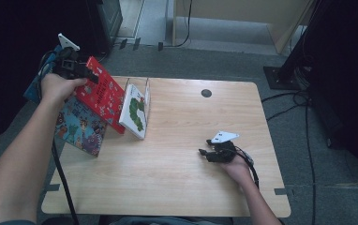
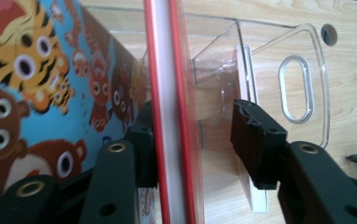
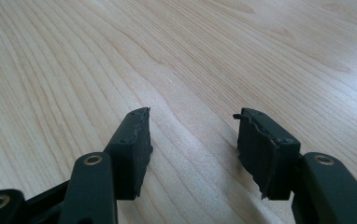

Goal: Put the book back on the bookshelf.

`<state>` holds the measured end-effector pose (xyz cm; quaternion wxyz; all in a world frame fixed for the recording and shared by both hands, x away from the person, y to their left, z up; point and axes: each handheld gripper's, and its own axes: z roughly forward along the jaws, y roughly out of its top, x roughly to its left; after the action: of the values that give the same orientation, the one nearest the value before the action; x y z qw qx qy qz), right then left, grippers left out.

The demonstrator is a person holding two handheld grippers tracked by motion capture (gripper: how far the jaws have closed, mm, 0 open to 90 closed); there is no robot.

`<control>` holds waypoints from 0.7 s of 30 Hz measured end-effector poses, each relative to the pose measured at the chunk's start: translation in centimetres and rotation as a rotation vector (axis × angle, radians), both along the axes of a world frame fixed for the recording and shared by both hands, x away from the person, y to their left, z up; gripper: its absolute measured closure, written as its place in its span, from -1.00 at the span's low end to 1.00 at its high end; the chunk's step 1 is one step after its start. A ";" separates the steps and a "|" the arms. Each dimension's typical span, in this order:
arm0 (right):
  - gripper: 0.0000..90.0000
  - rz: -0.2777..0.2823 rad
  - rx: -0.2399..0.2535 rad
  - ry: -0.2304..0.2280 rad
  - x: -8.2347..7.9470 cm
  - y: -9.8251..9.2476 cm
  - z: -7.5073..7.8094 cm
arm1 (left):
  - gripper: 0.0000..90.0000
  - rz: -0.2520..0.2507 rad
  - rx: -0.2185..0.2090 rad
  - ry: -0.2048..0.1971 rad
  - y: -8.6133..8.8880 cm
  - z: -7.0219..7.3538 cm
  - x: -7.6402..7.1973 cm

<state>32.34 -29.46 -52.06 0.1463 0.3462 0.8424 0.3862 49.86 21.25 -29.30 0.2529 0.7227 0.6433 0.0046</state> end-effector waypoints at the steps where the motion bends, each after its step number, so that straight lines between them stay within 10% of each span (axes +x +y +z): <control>1: -0.02 0.001 0.000 0.000 0.0 0.0 0.0 | 0.18 0.003 -0.012 -0.003 0.2 0.1 -0.1; 21: -0.06 -0.002 0.001 0.005 -0.1 -0.1 0.0 | 0.09 0.016 -0.088 -0.088 2.3 4.0 -2.9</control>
<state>32.21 -29.59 -52.07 0.1444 0.3480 0.8422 0.3857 46.96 23.51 -25.28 0.3122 0.7050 0.6368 0.0101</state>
